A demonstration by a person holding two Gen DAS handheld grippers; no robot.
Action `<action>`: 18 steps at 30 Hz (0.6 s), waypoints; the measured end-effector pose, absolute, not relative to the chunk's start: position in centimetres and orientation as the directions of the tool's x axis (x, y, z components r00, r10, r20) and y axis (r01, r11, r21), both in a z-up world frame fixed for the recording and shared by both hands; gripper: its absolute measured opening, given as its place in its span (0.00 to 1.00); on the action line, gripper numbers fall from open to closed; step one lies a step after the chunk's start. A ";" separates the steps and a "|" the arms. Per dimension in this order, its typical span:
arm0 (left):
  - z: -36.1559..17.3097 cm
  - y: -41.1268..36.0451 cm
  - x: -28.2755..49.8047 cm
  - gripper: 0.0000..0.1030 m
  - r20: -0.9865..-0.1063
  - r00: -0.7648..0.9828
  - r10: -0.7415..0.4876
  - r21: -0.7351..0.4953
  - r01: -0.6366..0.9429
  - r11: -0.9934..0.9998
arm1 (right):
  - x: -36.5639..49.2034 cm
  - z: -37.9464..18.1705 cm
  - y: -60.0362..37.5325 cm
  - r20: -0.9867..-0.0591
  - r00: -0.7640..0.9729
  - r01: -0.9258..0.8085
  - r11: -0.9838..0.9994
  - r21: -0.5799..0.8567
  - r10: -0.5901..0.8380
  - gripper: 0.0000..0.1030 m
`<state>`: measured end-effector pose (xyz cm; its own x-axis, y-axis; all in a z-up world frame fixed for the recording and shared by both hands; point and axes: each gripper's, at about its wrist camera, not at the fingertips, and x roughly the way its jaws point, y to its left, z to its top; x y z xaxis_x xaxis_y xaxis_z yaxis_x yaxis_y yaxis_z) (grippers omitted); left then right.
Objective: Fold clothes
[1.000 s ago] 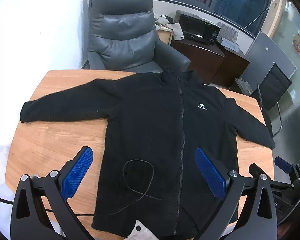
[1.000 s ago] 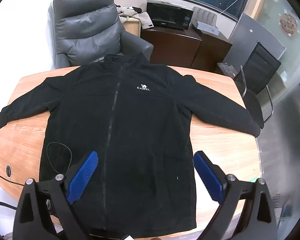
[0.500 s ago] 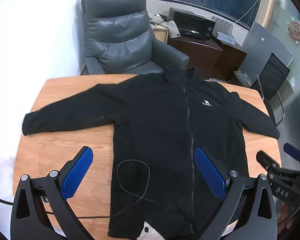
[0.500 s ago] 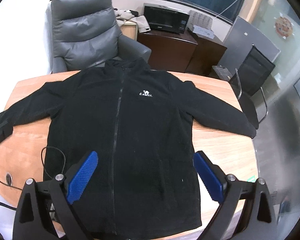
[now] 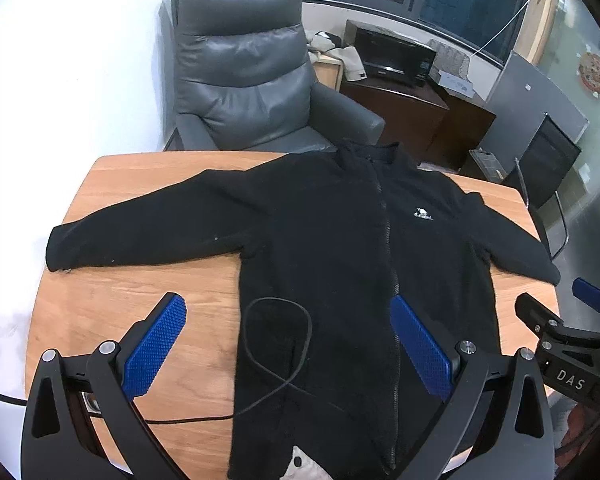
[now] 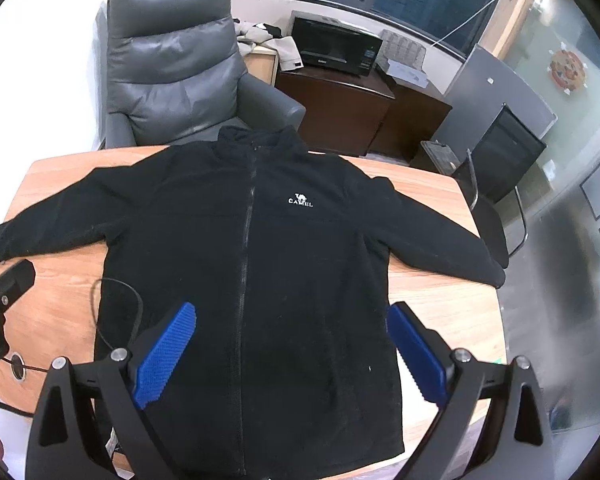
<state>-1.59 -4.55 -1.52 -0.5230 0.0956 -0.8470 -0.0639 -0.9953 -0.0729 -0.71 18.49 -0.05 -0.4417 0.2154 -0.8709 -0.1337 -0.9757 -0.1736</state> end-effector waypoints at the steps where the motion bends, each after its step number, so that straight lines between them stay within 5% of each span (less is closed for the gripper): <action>1: -1.7 -4.8 -1.6 1.00 -0.848 -0.521 0.095 -0.073 -0.062 -0.995 | -0.8 -0.2 18.2 -0.872 -0.436 -0.130 -0.975 -0.182 0.221 0.96; 18: -4.0 -4.8 -2.2 1.00 -0.856 -0.509 0.091 -0.048 -0.097 -0.994 | -1.9 -1.8 16.0 -0.872 -0.405 -0.122 -0.961 -0.247 0.275 0.96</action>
